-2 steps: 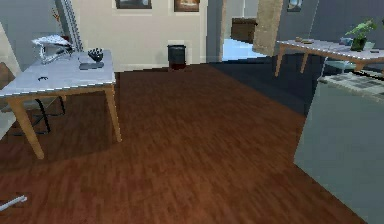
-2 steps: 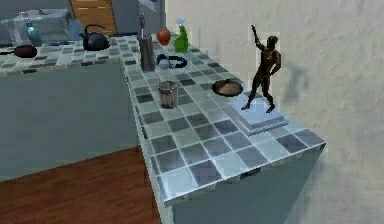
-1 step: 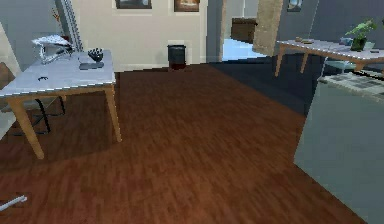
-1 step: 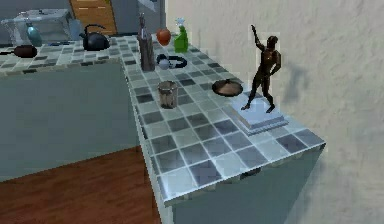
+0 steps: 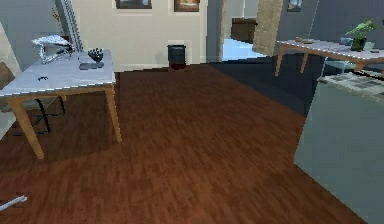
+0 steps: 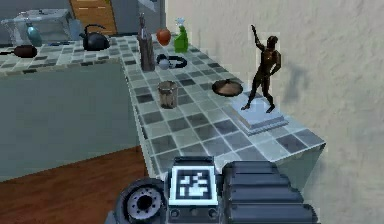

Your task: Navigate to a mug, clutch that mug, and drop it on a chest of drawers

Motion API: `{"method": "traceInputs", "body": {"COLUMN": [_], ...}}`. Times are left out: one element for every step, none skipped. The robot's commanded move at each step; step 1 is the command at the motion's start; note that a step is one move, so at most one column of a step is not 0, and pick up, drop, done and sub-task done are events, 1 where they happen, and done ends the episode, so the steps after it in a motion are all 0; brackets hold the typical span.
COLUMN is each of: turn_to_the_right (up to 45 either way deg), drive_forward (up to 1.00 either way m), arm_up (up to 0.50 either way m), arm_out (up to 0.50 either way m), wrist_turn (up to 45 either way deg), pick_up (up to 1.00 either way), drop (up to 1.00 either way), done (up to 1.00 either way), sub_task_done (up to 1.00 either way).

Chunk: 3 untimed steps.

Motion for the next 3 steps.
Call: {"method": "traceInputs", "body": {"turn_to_the_right": [0.0,0.0,0.0], "drive_forward": [0.00,0.00,0.00], "arm_up": [0.00,0.00,0.00], "arm_out": [0.44,0.00,0.00], "wrist_turn": [0.0,45.0,45.0], "pick_up": [0.00,0.00,0.00], "drop": [0.00,0.00,0.00], "done": [0.00,0.00,0.00], "sub_task_done": [0.00,0.00,0.00]}}
